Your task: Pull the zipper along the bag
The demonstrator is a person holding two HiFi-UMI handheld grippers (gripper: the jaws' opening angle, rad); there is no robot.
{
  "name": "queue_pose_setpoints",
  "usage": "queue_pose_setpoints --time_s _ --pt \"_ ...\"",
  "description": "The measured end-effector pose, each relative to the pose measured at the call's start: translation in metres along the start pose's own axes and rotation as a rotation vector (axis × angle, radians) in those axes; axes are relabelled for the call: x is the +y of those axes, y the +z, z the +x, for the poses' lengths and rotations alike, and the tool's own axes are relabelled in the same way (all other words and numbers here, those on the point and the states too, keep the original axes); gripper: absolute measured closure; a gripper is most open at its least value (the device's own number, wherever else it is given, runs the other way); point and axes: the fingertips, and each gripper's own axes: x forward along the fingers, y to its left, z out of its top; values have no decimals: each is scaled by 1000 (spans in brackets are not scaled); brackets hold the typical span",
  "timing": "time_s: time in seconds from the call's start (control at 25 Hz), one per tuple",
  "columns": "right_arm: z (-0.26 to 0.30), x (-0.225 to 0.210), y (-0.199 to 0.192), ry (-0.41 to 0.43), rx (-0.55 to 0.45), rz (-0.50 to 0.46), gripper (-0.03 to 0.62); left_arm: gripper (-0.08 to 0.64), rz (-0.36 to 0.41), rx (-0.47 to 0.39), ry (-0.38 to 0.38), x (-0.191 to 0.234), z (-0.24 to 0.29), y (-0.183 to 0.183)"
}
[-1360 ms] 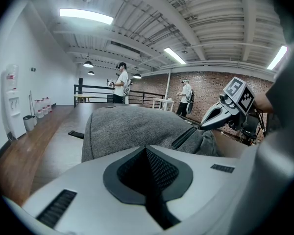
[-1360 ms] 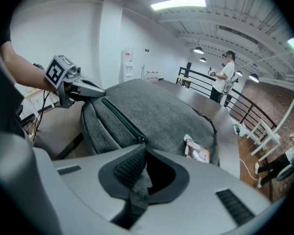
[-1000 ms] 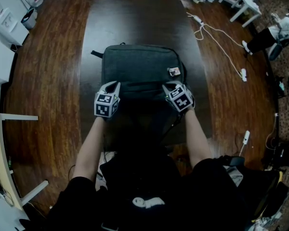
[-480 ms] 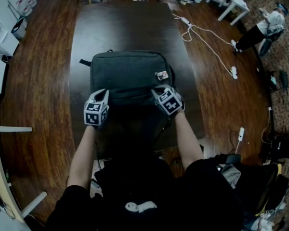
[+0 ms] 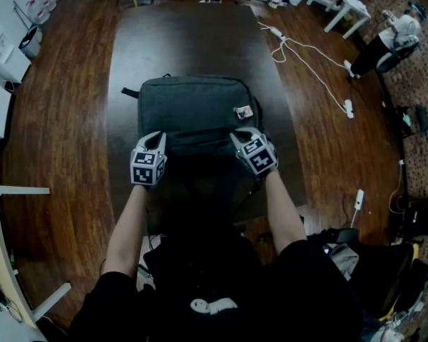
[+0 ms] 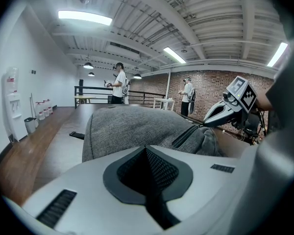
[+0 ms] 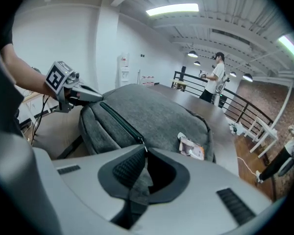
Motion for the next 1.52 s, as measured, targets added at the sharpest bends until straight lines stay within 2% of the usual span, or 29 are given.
queue_pose_setpoints --time_s 0.16,0.24,0.36,0.48,0.64,0.88,1.16,1.52 --pt "-15 -12 -14 -90 37 -4 581 560 2 0 3 1 -1 -1" --pt "-25 -16 -17 -110 14 33 581 560 4 1 9 2 -2 -1" --pt "-34 -12 -16 -127 -58 125 581 560 9 -2 16 3 -1 -2" --pt "-40 4 5 -116 -160 193 581 560 10 0 32 2 0 1" --pt "-47 26 32 -111 -262 243 581 560 -31 5 97 -3 -10 5" --pt "-59 53 64 -117 -393 317 581 560 -78 -127 92 -23 -36 34" --pt "-64 71 78 -112 -437 313 581 560 -44 -214 111 -38 -55 59" --pt "-82 92 65 -46 -445 296 581 560 -19 -180 113 -74 -70 43"
